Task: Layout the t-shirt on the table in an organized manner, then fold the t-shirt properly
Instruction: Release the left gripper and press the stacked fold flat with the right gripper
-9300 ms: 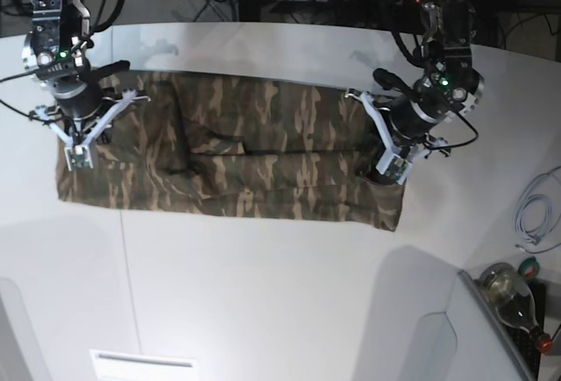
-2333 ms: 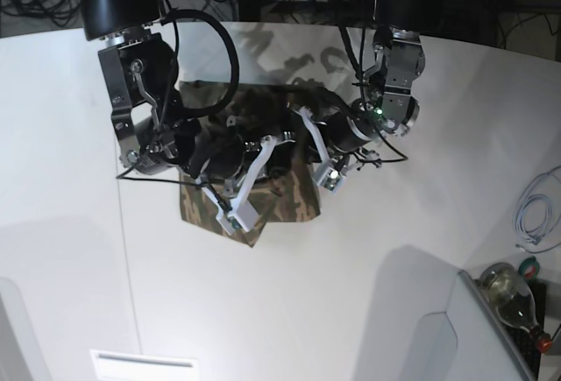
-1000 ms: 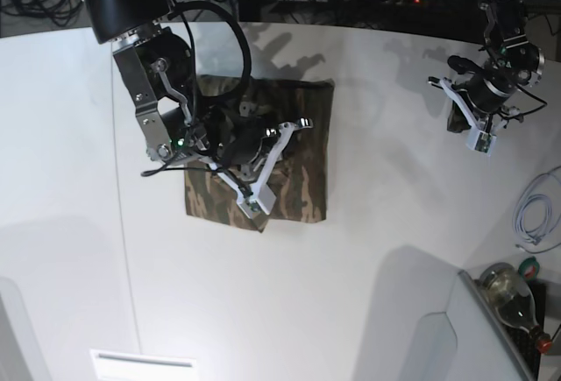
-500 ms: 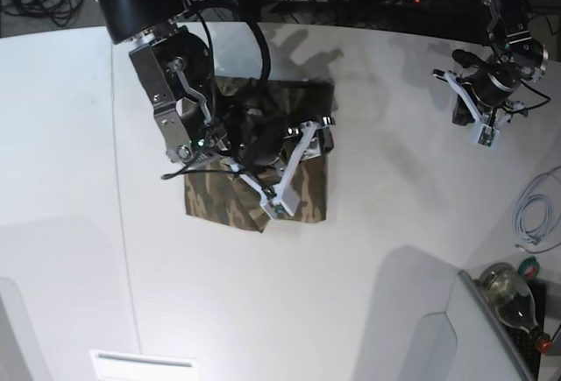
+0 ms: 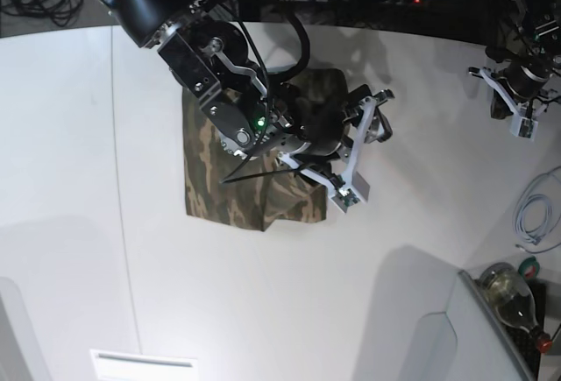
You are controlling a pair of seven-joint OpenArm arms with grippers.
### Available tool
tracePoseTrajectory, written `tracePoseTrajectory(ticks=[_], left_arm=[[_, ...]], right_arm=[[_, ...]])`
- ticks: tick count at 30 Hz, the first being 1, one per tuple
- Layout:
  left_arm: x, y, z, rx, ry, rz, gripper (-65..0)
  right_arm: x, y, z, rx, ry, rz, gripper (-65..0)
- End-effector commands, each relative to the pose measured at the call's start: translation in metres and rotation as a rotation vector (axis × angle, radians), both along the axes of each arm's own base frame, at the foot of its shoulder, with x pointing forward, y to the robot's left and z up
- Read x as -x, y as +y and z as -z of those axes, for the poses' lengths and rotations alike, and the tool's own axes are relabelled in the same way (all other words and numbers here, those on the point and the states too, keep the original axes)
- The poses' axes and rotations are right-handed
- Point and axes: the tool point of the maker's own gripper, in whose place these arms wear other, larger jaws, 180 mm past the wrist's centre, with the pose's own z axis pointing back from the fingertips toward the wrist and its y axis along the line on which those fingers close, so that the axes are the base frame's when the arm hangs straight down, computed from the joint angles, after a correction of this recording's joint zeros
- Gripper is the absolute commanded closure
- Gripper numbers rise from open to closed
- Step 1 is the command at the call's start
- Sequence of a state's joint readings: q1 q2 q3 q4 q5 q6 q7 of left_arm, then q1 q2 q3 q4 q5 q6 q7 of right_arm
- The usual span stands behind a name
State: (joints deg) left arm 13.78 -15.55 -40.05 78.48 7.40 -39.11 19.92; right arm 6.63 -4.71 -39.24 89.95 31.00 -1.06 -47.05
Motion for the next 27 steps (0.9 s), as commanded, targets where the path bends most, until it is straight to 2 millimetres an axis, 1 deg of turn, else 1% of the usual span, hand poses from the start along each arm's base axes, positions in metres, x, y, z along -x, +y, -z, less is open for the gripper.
tracePoseTrajectory(ticks=[1, 2, 3, 4, 5, 7, 8, 10, 11, 12, 13, 14, 15, 17, 20, 22, 24, 25, 26, 27], left_arm=[[-0.004, 0.01, -0.011, -0.028, -0.026, 0.004, 0.0], [-0.003, 0.01, -0.011, -0.028, -0.023, 0.004, 0.0], [-0.003, 0.01, -0.011, -0.03, -0.023, 0.004, 0.0], [-0.002, 0.015, -0.013, -0.036, -0.024, -0.003, 0.0], [0.0, 0.022, -0.017, -0.044, -0.032, -0.023, 0.0], [0.006, 0.038, -0.024, -0.058, -0.05, -0.072, 0.0], [0.009, 0.044, -0.027, -0.063, -0.057, -0.093, 0.0], [0.013, 0.054, -0.032, -0.073, -0.067, -0.122, 0.0], [0.014, 0.057, -0.034, -0.077, -0.069, -0.127, 0.0], [0.014, 0.058, -0.034, -0.078, -0.07, -0.13, 0.0], [0.015, 0.058, -0.034, -0.079, -0.071, -0.131, 0.0], [0.014, 0.058, -0.035, -0.079, -0.072, -0.131, 0.0], [0.014, 0.058, -0.035, -0.079, -0.072, -0.131, 0.0], [0.014, 0.056, -0.033, -0.074, -0.07, -0.129, 0.0], [0.014, 0.052, -0.031, -0.069, -0.068, -0.124, 0.0], [0.014, 0.046, -0.028, -0.055, -0.072, -0.127, 0.0], [0.014, 0.045, -0.028, -0.053, -0.073, -0.127, 0.0], [0.015, 0.044, -0.027, -0.051, -0.071, -0.127, 0.0], [0.016, 0.043, -0.025, -0.046, -0.066, -0.121, 0.0], [0.02, 0.041, -0.022, -0.04, -0.053, -0.115, 0.0]], right_arm=[[-0.013, 0.001, -0.027, -0.046, -0.072, 0.006, -34.1], [-0.012, -0.007, -0.033, -0.044, -0.079, 0.023, -34.1], [-0.016, -0.018, -0.038, -0.043, -0.076, 0.072, -33.9], [-0.019, -0.033, -0.042, -0.046, -0.067, 0.137, -33.8], [-0.021, -0.047, -0.044, -0.049, -0.055, 0.197, -32.1], [-0.025, -0.071, -0.04, -0.044, -0.036, 0.297, -23.1], [-0.029, -0.08, -0.036, -0.039, -0.035, 0.326, -16.4], [-0.038, -0.093, -0.018, -0.011, -0.016, 0.376, -2.4], [-0.041, -0.096, -0.009, 0.003, -0.003, 0.393, 0.0], [-0.045, -0.099, 0.001, 0.019, 0.007, 0.407, -0.2], [-0.053, -0.101, 0.007, 0.031, 0.002, 0.418, -2.1], [-0.059, -0.101, 0.014, 0.046, 0.003, 0.421, -1.8], [-0.063, -0.096, 0.02, 0.056, 0.003, 0.417, -0.9], [-0.074, -0.082, 0.031, 0.069, 0.009, 0.41, -0.2], [-0.096, -0.056, 0.033, 0.084, -0.035, 0.383, -0.2], [-0.106, -0.04, 0.039, 0.118, -0.062, 0.345, -0.2], [-0.11, -0.029, 0.038, 0.143, -0.085, 0.304, -0.2], [-0.108, -0.024, 0.034, 0.141, -0.098, 0.286, 0.0], [-0.108, -0.02, 0.023, 0.118, -0.117, 0.282, 0.0], [-0.102, -0.025, 0.02, 0.115, -0.114, 0.275, 0.0]])
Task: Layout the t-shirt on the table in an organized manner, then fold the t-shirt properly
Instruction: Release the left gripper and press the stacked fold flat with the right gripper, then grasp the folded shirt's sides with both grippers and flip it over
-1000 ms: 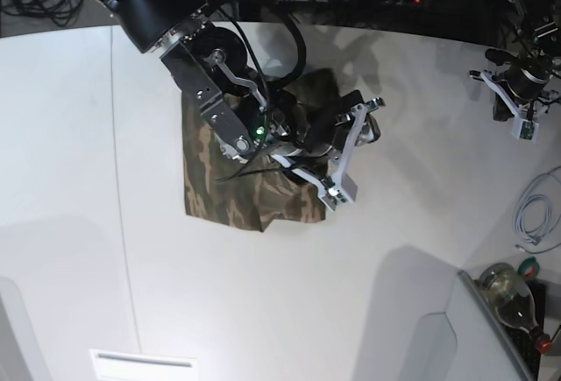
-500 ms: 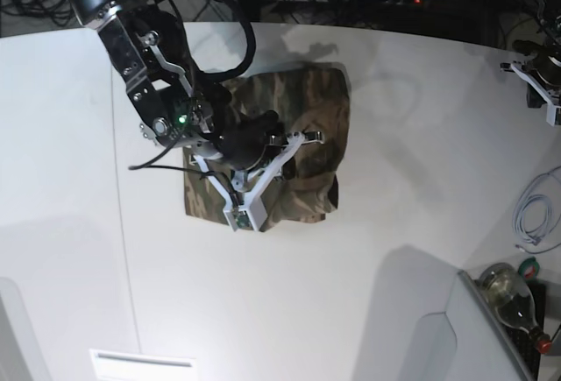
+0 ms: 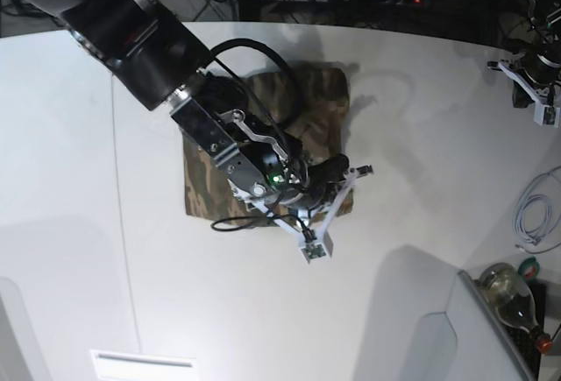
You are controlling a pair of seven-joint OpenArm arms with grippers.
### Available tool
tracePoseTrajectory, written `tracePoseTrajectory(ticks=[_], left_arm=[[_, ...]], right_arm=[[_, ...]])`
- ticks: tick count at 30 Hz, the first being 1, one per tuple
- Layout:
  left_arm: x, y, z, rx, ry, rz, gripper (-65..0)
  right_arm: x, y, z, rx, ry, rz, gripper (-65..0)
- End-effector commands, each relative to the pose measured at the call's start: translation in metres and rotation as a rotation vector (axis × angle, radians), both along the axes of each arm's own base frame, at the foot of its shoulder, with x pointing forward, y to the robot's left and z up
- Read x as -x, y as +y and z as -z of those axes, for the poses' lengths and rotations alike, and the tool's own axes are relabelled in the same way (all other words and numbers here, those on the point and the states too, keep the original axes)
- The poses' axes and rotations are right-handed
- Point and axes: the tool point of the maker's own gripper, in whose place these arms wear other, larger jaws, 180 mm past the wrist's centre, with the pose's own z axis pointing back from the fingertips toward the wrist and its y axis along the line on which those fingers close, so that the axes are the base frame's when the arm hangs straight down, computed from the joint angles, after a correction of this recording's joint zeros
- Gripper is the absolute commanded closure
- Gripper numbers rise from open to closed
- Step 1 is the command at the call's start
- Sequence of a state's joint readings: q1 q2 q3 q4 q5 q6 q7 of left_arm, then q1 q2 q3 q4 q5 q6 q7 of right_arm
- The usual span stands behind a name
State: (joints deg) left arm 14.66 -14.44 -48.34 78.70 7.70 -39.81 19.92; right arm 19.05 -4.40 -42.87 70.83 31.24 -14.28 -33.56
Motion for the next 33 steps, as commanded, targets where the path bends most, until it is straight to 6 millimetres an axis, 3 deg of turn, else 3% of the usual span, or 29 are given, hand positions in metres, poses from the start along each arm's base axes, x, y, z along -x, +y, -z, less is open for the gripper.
tracePoseTrajectory(ticks=[1, 4, 8, 13, 16, 20, 22, 25, 29, 33], left_arm=[[-0.004, 0.007, -0.013, -0.026, -0.029, 0.012, 0.0], [-0.007, -0.008, -0.012, 0.011, -0.063, 0.007, 0.0], [-0.026, -0.052, -0.025, 0.1, -0.15, 0.044, 0.0], [-0.063, -0.135, -0.044, 0.224, -0.191, 0.191, 0.0], [-0.084, -0.197, -0.045, 0.312, -0.202, 0.294, 0.0], [-0.087, -0.288, -0.025, 0.402, -0.13, 0.485, 0.0], [-0.079, -0.318, -0.005, 0.415, -0.058, 0.543, 0.0], [-0.068, -0.334, 0.027, 0.421, 0.046, 0.56, 0.0], [-0.063, -0.313, 0.063, 0.395, 0.12, 0.515, 0.0], [-0.06, -0.296, 0.072, 0.377, 0.129, 0.511, 0.0]], right_arm=[[-0.003, 0.006, -0.025, -0.054, -0.041, -0.014, 0.0], [0.006, -0.023, -0.043, -0.092, -0.018, 0.066, 0.0], [0.019, -0.082, -0.037, -0.106, 0.042, 0.249, 0.0], [0.056, -0.124, -0.01, -0.058, 0.102, 0.306, 0.0], [0.078, -0.14, 0.009, -0.036, 0.162, 0.346, -0.2], [0.096, -0.147, 0.022, -0.021, 0.205, 0.368, -0.2], [0.103, -0.148, 0.027, -0.014, 0.224, 0.369, -0.2], [0.106, -0.159, 0.031, 0.013, 0.227, 0.369, -0.2], [0.114, -0.172, 0.051, 0.065, 0.268, 0.378, -0.2], [0.119, -0.187, 0.076, 0.113, 0.285, 0.415, -0.2]])
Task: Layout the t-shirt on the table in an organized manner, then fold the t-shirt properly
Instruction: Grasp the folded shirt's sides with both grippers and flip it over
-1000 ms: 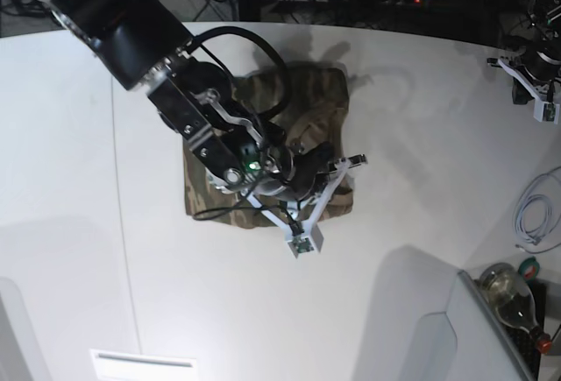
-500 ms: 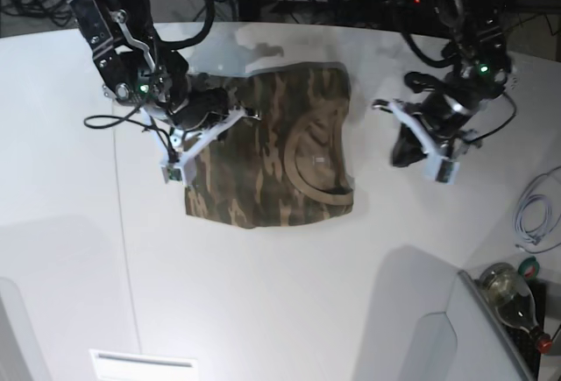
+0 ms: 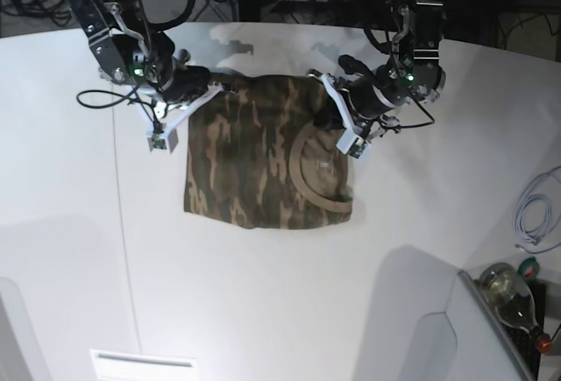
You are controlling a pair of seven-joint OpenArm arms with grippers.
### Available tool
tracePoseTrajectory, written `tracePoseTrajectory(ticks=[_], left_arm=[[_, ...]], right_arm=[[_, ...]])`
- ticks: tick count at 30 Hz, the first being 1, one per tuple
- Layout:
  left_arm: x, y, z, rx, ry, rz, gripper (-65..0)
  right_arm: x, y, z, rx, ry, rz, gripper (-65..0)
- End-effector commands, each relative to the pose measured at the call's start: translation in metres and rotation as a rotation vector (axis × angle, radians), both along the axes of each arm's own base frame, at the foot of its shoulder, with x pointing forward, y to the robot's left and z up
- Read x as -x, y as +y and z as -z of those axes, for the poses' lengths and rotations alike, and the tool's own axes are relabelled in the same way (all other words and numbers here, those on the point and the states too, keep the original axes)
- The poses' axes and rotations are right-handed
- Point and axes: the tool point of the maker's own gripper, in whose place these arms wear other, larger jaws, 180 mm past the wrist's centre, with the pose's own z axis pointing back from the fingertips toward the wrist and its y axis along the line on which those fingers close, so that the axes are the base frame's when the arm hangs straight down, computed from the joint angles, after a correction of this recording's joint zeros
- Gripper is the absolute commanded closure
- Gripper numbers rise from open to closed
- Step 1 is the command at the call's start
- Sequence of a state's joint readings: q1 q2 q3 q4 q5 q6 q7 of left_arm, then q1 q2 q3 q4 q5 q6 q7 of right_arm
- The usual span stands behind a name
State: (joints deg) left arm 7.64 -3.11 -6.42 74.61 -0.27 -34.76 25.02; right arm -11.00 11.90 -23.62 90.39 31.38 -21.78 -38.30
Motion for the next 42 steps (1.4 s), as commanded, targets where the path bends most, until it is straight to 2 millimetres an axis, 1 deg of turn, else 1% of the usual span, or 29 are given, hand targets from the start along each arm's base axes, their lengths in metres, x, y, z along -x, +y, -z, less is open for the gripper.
tracePoseTrajectory(ticks=[1, 3, 5, 7, 9, 10, 12, 13, 15, 16, 17, 19, 21, 24, 25, 26, 27, 29, 31, 33, 36, 38, 40, 42], left_arm=[[0.002, 0.009, 0.003, -0.053, 0.02, 0.004, 0.0], [0.0, 0.014, 0.001, -0.065, 0.012, 0.007, 0.0], [-0.004, 0.015, -0.006, -0.069, -0.01, 0.007, 0.0], [-0.012, 0.017, -0.019, -0.079, -0.054, 0.013, 0.0], [-0.015, 0.018, -0.033, -0.092, -0.097, 0.021, 0.0], [-0.019, 0.017, -0.043, -0.094, -0.13, 0.025, 0.0], [-0.024, 0.016, -0.061, -0.111, -0.181, 0.035, 0.0], [-0.025, 0.017, -0.066, -0.125, -0.186, 0.037, 0.0], [-0.031, 0.028, -0.074, -0.154, -0.181, 0.008, 0.0], [-0.032, 0.028, -0.075, -0.153, -0.177, -0.002, 0.0], [-0.036, 0.021, -0.078, -0.136, -0.183, -0.008, 0.0], [-0.036, 0.001, -0.077, -0.104, -0.177, 0.006, 0.0], [-0.033, -0.012, -0.071, -0.084, -0.161, 0.027, 0.0], [-0.027, -0.011, -0.058, -0.083, -0.122, 0.027, 0.0], [-0.026, -0.007, -0.055, -0.087, -0.111, 0.02, 0.0], [-0.025, 0.002, -0.051, -0.098, -0.099, 0.005, 0.0], [-0.024, 0.011, -0.046, -0.106, -0.085, -0.012, 0.0], [-0.027, 0.02, -0.045, -0.11, -0.084, -0.036, 0.0], [-0.029, 0.034, -0.045, -0.12, -0.081, -0.073, 0.0], [-0.029, 0.047, -0.044, -0.139, -0.077, -0.09, 0.0], [-0.026, 0.053, -0.039, -0.146, -0.063, -0.096, 0.0], [-0.025, 0.058, -0.038, -0.158, -0.059, -0.094, 0.0], [-0.022, 0.06, -0.035, -0.163, -0.047, -0.092, 0.0], [-0.019, 0.062, -0.028, -0.162, -0.025, -0.095, 0.0]], right_arm=[[-0.009, -0.003, -0.004, 0.002, -0.034, 0.005, -0.2], [-0.007, -0.002, -0.001, 0.0, -0.025, -0.012, -0.2], [-0.007, -0.001, -0.002, -0.003, -0.028, -0.01, -0.2], [-0.009, 0.0, -0.005, -0.009, -0.034, -0.01, -0.2], [-0.012, 0.003, -0.017, -0.022, -0.067, -0.02, 0.0], [-0.013, 0.004, -0.026, -0.03, -0.083, -0.03, 0.0], [-0.026, 0.01, -0.049, -0.055, -0.145, -0.046, 0.0], [-0.034, 0.011, -0.057, -0.058, -0.17, -0.051, 0.0], [-0.054, 0.011, -0.067, -0.052, -0.203, -0.058, 0.0], [-0.064, 0.011, -0.069, -0.045, -0.218, -0.063, 0.0], [-0.073, 0.009, -0.067, -0.034, -0.221, -0.064, 0.0], [-0.095, 0.004, -0.069, -0.013, -0.239, -0.058, 0.0], [-0.12, 0.007, -0.081, -0.012, -0.286, -0.087, 0.0], [-0.145, 0.013, -0.095, -0.013, -0.343, -0.159, 0.0], [-0.152, 0.016, -0.099, -0.018, -0.355, -0.176, 0.0], [-0.158, 0.022, -0.101, -0.026, -0.364, -0.183, 0.0], [-0.165, 0.024, -0.1, -0.031, -0.369, -0.175, 0.0], [-0.179, 0.022, -0.097, -0.023, -0.391, -0.157, 0.0], [-0.186, 0.019, -0.088, -0.016, -0.39, -0.134, 0.0], [-0.185, 0.029, -0.077, -0.035, -0.374, -0.142, 0.0], [-0.177, 0.043, -0.061, -0.061, -0.343, -0.191, 0.0], [-0.173, 0.04, -0.043, -0.054, -0.313, -0.179, 0.0], [-0.169, 0.031, -0.024, -0.036, -0.29, -0.158, 0.0], [-0.169, 0.02, -0.013, -0.014, -0.275, -0.14, 0.0]])
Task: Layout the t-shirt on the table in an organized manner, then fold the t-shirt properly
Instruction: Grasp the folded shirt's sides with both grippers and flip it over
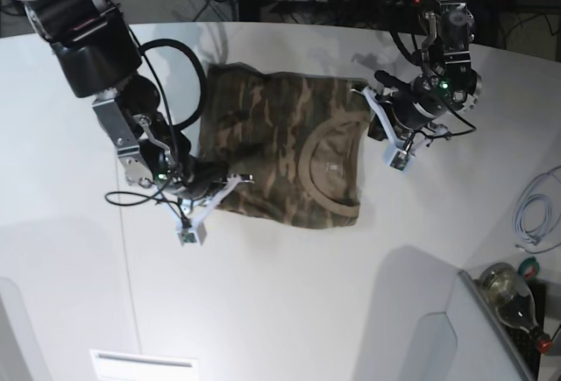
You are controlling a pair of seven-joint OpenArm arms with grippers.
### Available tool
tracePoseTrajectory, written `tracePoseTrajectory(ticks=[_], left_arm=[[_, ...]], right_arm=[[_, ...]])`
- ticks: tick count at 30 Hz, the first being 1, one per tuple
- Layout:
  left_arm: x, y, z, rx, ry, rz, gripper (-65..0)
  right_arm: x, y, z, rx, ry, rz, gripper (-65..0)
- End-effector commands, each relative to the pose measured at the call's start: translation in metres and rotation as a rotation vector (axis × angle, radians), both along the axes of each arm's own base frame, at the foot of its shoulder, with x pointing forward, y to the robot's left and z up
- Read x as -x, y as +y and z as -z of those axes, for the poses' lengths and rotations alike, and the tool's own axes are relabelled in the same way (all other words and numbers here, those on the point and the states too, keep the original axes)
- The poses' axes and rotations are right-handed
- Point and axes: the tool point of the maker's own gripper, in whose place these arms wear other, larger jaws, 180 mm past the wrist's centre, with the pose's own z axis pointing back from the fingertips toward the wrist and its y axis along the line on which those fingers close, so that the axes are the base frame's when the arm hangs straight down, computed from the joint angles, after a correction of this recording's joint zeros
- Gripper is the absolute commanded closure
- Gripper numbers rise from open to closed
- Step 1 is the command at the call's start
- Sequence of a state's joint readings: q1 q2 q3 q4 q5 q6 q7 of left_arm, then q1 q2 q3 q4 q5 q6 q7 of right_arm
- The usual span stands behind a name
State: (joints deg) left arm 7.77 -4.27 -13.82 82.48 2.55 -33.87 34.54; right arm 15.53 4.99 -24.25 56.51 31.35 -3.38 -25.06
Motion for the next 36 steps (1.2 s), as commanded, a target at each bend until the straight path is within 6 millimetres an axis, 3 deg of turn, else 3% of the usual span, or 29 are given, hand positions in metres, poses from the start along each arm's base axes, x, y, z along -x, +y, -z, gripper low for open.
tracePoseTrajectory(ticks=[1, 4, 7, 11, 14, 16, 20, 24, 27, 32, 36], left_arm=[[-0.006, -0.002, -0.004, 0.02, -0.021, -0.001, 0.0], [-0.001, 0.003, 0.005, 0.019, 0.007, -0.006, 0.0], [-0.001, 0.003, 0.004, 0.019, 0.004, -0.006, 0.0], [-0.012, 0.004, -0.014, 0.003, -0.05, 0.007, 0.0], [-0.02, 0.009, -0.036, -0.028, -0.113, 0.024, 0.0], [-0.02, 0.013, -0.044, -0.047, -0.134, 0.032, 0.0], [-0.022, 0.015, -0.05, -0.057, -0.151, 0.037, 0.0], [-0.022, 0.016, -0.05, -0.06, -0.151, 0.038, 0.0], [-0.024, 0.035, -0.055, -0.071, -0.165, -0.019, 0.0], [-0.026, 0.062, -0.062, -0.092, -0.182, -0.091, 0.0], [-0.029, 0.059, -0.065, -0.088, -0.192, -0.086, 0.0]], right_arm=[[-0.018, -0.007, -0.011, 0.008, -0.043, 0.016, 0.0], [-0.016, -0.017, -0.005, 0.024, -0.033, 0.027, 0.0], [-0.019, -0.02, -0.017, 0.021, -0.074, 0.018, 0.0], [-0.026, -0.014, -0.055, -0.013, -0.185, -0.004, 0.0], [-0.019, -0.003, -0.083, -0.055, -0.257, -0.029, 0.0], [-0.008, 0.002, -0.088, -0.065, -0.25, -0.052, 0.0], [0.015, 0.015, -0.072, -0.089, -0.189, -0.06, 0.0], [0.032, 0.011, -0.031, -0.063, -0.073, -0.035, 0.0], [0.032, 0.005, -0.022, -0.049, -0.056, -0.026, 0.0], [0.031, 0.015, -0.062, -0.102, -0.168, -0.049, 0.0], [0.043, 0.028, -0.09, -0.152, -0.232, -0.072, 0.0]])
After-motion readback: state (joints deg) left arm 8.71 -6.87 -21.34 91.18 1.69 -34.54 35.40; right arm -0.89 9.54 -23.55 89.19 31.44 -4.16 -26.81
